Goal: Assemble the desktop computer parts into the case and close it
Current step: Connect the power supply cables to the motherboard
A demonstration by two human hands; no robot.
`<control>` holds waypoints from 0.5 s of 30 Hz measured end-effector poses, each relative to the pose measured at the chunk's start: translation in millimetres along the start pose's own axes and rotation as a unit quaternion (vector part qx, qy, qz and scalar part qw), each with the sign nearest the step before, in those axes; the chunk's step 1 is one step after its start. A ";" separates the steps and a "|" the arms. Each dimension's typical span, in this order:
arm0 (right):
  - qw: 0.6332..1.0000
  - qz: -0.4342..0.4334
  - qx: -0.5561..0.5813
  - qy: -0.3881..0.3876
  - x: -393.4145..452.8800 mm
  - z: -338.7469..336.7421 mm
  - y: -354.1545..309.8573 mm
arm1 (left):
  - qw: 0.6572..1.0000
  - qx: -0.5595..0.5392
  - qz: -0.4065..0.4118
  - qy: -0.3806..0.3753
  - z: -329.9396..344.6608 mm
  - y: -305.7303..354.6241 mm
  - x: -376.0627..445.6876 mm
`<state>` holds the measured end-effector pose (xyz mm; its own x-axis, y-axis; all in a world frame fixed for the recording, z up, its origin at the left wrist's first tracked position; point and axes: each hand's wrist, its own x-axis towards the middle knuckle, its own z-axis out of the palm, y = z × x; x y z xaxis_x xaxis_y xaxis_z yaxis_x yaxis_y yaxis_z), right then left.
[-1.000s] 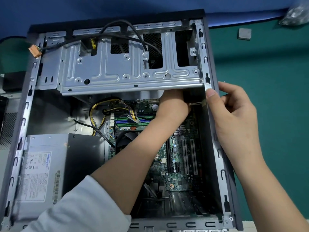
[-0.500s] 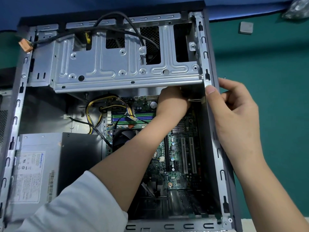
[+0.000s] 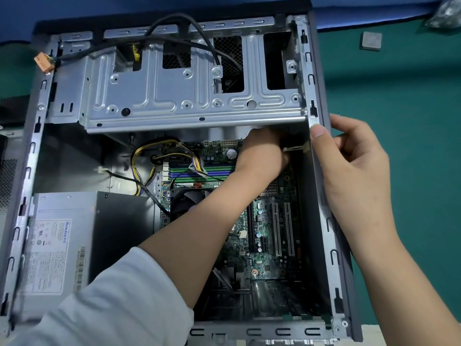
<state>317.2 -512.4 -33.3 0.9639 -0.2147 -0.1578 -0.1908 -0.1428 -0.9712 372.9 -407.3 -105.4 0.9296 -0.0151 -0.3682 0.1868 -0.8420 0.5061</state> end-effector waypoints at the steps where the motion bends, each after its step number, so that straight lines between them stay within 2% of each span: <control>1: 1.000 0.001 0.000 -0.001 -0.2 0.0 0.0 | 1.000 -0.005 -0.001 0.002 0.1 0.2 0.2; 8: 1.000 0.001 -0.004 0.000 -1.0 0.4 0.5 | 0.999 0.005 0.048 0.009 -1.2 -2.5 -0.8; 15: 1.000 0.000 -0.005 0.002 -0.8 0.1 1.2 | 0.999 -0.001 0.038 0.015 4.5 -3.7 -2.3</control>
<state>316.2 -512.3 -34.3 0.9631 -0.2191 -0.1561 -0.1917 -0.1517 -0.9697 368.7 -406.6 -110.0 0.9501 -0.0624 -0.3055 0.1165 -0.8378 0.5334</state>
